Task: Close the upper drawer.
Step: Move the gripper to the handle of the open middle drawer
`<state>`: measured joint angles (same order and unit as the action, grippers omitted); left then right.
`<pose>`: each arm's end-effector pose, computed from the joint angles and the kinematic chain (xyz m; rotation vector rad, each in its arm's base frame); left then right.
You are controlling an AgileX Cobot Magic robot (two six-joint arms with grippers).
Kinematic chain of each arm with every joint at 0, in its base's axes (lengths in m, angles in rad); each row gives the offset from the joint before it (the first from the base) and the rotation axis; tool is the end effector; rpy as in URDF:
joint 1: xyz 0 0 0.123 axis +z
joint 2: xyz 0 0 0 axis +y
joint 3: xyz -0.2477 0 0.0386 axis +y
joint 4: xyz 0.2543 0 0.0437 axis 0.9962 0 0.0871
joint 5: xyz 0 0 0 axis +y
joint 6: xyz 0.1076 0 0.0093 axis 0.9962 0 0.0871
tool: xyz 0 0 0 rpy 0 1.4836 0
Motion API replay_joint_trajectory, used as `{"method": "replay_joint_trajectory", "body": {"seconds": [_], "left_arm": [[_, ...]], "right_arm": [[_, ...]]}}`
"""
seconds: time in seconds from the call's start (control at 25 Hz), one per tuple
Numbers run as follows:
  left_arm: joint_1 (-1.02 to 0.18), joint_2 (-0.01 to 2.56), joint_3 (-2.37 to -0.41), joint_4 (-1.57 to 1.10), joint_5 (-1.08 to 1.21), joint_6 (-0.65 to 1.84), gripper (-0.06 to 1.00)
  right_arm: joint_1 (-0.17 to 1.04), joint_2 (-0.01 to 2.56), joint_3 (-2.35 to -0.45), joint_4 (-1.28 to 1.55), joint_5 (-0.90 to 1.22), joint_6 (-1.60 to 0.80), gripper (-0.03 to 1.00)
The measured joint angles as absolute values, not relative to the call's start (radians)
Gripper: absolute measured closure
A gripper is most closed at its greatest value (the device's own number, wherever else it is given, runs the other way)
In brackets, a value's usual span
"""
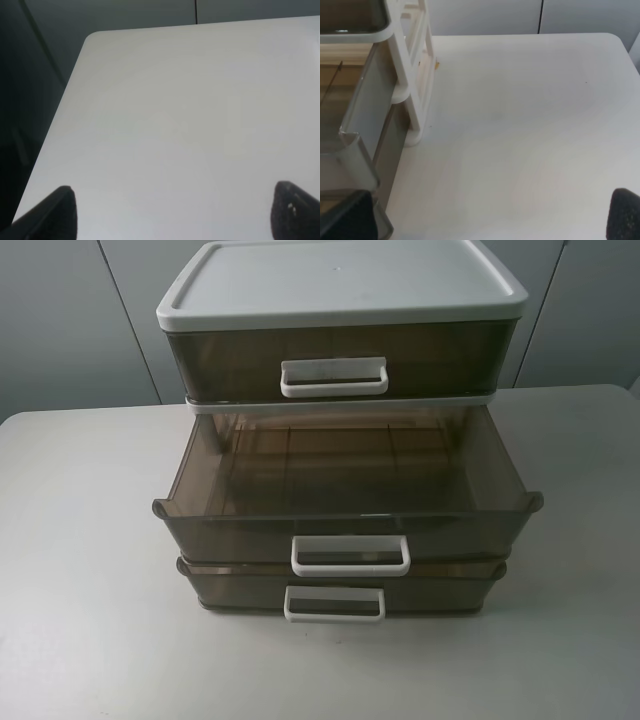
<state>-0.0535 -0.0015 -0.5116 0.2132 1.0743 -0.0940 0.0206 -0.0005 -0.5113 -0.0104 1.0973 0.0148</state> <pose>0.0482 0.0176 0.2765 -0.0543 2.0295 0.1621 0.0474 0.0000 0.2724 -0.0052 2.0691 0.0093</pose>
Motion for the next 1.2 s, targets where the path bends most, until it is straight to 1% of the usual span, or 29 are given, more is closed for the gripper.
{"method": "replay_joint_trajectory", "body": {"seconds": [0.84, 1.0, 1.2], "left_arm": [[-0.053, -0.001, -0.512, 0.213, 1.074, -0.094, 0.2], [-0.053, -0.001, -0.512, 0.213, 1.074, -0.094, 0.2], [-0.053, -0.001, -0.512, 0.213, 1.074, -0.094, 0.2]], "right_arm": [[0.021, -0.002, -0.526, -0.02, 1.1, 0.029, 0.27], [0.021, 0.023, -0.592, -0.119, 1.123, 0.044, 0.27], [0.024, 0.189, -0.657, -0.256, 1.143, 0.048, 0.27]]}}
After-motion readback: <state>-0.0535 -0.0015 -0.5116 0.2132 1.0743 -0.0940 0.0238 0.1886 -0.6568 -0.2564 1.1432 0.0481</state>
